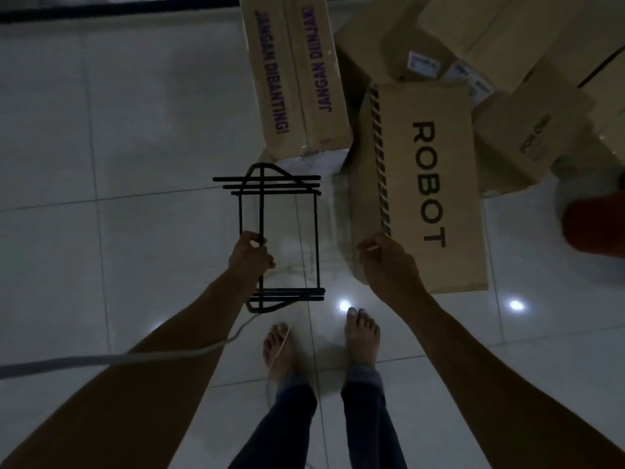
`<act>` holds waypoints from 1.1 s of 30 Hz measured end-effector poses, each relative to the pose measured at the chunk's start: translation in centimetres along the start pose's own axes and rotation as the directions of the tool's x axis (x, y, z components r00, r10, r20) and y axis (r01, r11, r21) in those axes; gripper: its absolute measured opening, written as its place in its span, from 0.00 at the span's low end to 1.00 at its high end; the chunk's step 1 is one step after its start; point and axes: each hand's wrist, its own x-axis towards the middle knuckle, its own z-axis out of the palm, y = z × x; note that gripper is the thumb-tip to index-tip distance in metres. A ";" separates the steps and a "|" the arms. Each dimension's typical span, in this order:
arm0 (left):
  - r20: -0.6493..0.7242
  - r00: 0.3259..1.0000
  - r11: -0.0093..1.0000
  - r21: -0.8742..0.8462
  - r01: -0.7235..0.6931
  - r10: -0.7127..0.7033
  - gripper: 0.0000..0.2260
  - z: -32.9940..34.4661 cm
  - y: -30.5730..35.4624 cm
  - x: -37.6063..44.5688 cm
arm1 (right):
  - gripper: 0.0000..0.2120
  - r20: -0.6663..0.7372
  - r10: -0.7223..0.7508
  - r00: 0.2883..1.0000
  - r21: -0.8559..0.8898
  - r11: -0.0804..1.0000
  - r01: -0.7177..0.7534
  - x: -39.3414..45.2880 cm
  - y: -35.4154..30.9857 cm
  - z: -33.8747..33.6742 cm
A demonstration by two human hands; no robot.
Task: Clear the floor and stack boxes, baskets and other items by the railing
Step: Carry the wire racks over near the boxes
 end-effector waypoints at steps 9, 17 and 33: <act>0.115 0.991 0.997 0.035 0.070 -0.074 0.20 -1.7 -1.5 1.7 | 0.08 0.009 0.037 0.999 0.017 0.999 -0.037 -0.2 0.8 1.1; 0.279 0.959 0.811 0.548 -0.206 0.055 0.19 -2.4 3.5 -9.2 | 0.08 -0.005 0.113 0.994 0.084 0.990 -0.112 -7.9 -1.2 -2.2; 0.652 0.737 0.574 0.539 -0.617 0.179 0.06 -0.8 6.3 -44.1 | 0.12 -0.338 -0.005 0.941 0.069 0.997 0.030 -37.2 5.2 -12.1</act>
